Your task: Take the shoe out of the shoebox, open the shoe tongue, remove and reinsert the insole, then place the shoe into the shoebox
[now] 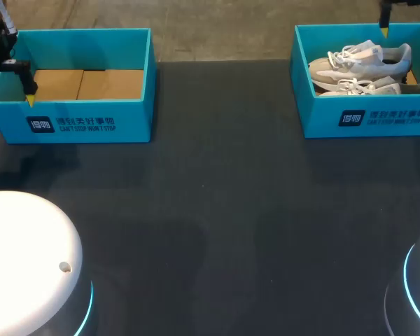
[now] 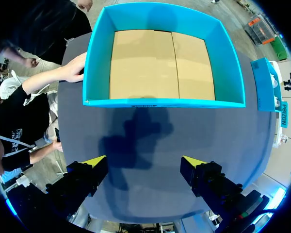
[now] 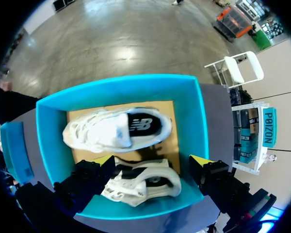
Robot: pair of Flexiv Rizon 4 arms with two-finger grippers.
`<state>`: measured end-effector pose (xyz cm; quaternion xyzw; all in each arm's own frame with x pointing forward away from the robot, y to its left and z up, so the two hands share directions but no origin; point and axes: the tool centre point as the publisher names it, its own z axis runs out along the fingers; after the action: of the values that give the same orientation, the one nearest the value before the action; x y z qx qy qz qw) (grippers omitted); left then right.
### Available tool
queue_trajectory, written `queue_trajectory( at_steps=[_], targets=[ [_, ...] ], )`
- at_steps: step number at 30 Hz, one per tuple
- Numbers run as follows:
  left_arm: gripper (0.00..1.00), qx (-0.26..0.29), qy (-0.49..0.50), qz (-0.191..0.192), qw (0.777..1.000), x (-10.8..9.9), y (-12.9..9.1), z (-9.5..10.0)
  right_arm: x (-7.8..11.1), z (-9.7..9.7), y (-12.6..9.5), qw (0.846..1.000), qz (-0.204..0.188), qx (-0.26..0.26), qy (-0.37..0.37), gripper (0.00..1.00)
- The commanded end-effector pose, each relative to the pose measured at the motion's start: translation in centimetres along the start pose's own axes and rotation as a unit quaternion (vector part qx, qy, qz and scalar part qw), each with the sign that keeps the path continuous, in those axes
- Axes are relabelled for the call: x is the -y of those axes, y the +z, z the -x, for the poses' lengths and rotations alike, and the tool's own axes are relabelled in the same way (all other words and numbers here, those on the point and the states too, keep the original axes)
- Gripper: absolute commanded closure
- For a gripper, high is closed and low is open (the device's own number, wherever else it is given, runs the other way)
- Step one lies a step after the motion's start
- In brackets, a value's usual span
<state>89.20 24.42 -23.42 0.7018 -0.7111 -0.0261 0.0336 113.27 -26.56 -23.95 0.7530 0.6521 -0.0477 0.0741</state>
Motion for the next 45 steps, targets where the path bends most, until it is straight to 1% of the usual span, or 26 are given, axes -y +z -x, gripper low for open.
queue_trajectory(
  at_steps=[1, 4, 8, 11, 15, 20, 32, 41, 45],
  targets=[
    [0.00, 0.001, 0.000, 0.000, 1.000, -0.1, -0.1, 0.0, 1.5, -0.8, -1.6, 1.000, 0.003, -0.005, -0.003, 0.00],
    [0.00, 0.001, 0.000, 0.000, 1.000, -0.1, -0.1, 0.0, 2.2, -1.4, -2.4, 1.000, 0.002, -0.010, -0.002, 0.00],
    [0.00, 0.001, 0.000, 0.000, 1.000, -0.1, -0.1, 0.0, 3.0, -1.5, -3.6, 1.000, 0.005, -0.024, 0.011, 0.00],
    [0.00, 0.001, 0.000, 0.000, 1.000, -0.1, -0.1, 0.0, 3.6, -1.7, -4.1, 1.000, 0.005, -0.027, 0.015, 0.00],
    [0.00, 0.001, 0.000, 0.000, 1.000, -0.1, -0.1, 0.0, 4.6, -2.4, -4.8, 0.999, 0.010, -0.031, 0.017, 0.00],
    [0.00, 0.001, 0.000, 0.000, 1.000, -0.1, -0.1, 0.0, 5.8, -2.7, -4.8, 0.999, 0.006, -0.039, 0.026, 0.00],
    [0.00, 0.001, 0.000, 0.000, 1.000, -0.1, -0.1, 0.0, 9.9, -3.6, -5.8, 0.998, -0.011, -0.051, 0.031, 0.00],
    [0.00, 0.001, 0.000, 0.000, 1.000, -0.1, -0.1, 0.0, 11.9, -4.2, -6.2, 0.998, -0.011, -0.052, 0.032, 0.00],
    [0.00, 0.001, 0.000, 0.000, 1.000, -0.1, -0.1, 0.0, 12.1, -4.2, -6.3, 0.998, -0.015, -0.052, 0.034, 0.00]
  ],
)
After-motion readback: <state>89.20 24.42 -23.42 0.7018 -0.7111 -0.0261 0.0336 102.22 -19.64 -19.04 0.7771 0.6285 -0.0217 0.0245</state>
